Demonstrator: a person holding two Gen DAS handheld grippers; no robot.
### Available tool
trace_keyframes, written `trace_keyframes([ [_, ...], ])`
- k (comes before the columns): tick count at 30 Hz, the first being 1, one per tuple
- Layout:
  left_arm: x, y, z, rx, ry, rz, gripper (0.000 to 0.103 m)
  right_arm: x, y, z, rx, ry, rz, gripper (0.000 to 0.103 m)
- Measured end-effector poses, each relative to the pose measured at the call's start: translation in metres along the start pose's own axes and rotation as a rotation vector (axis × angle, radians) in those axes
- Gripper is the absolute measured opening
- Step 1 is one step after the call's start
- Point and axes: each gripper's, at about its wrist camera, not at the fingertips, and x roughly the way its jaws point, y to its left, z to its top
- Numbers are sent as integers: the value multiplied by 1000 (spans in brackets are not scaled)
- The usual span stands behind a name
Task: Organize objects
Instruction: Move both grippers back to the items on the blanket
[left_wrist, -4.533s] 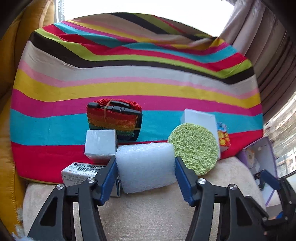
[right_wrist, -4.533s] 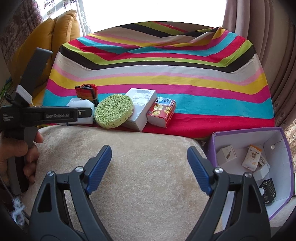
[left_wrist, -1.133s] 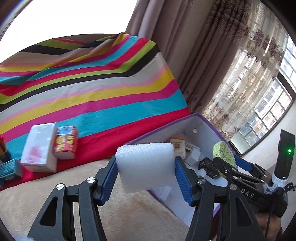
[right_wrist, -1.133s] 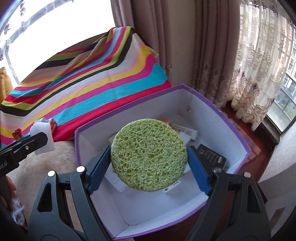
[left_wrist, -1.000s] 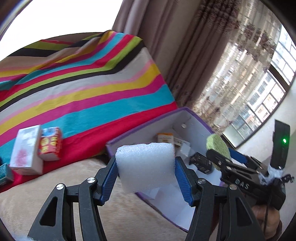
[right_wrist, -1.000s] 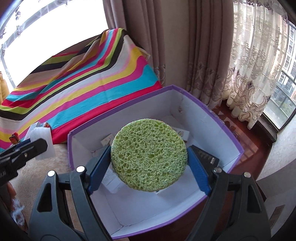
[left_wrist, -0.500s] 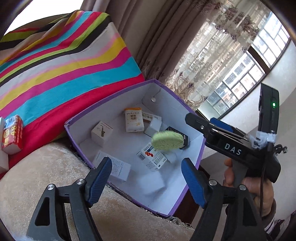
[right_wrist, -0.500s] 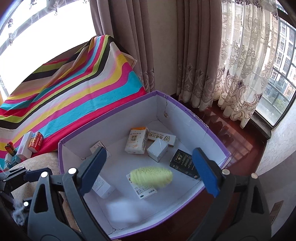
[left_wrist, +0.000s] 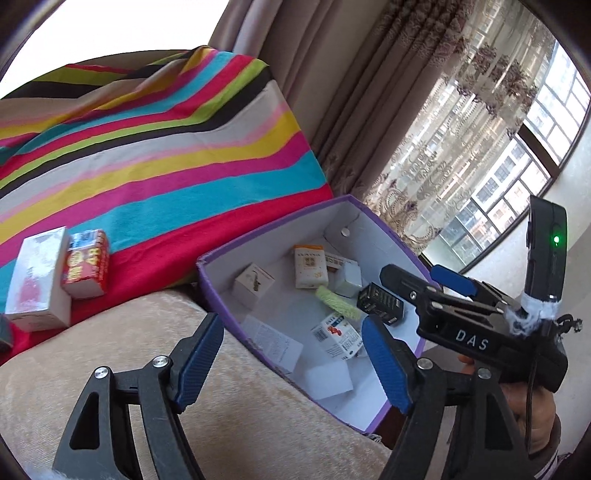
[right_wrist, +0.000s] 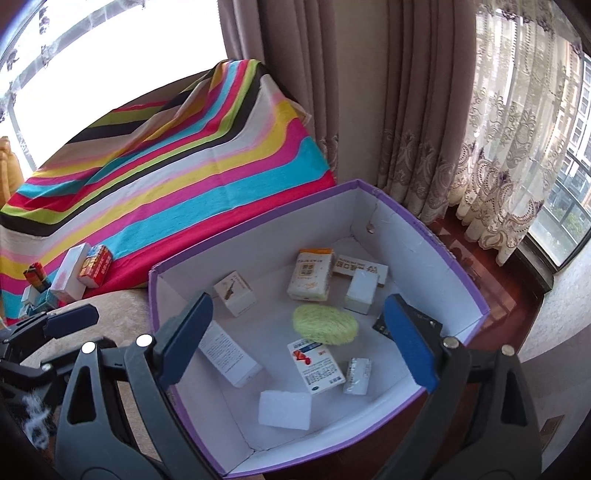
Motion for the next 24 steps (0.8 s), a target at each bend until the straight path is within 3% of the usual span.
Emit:
trace_keyframes([
  [10,-34,39,-2,-79,-79,79,78,-3,49,-3,-101,25,63,95],
  [24,-111,134,-32,-294,-205,237,78,5,113,-12,-208,67,157,95],
])
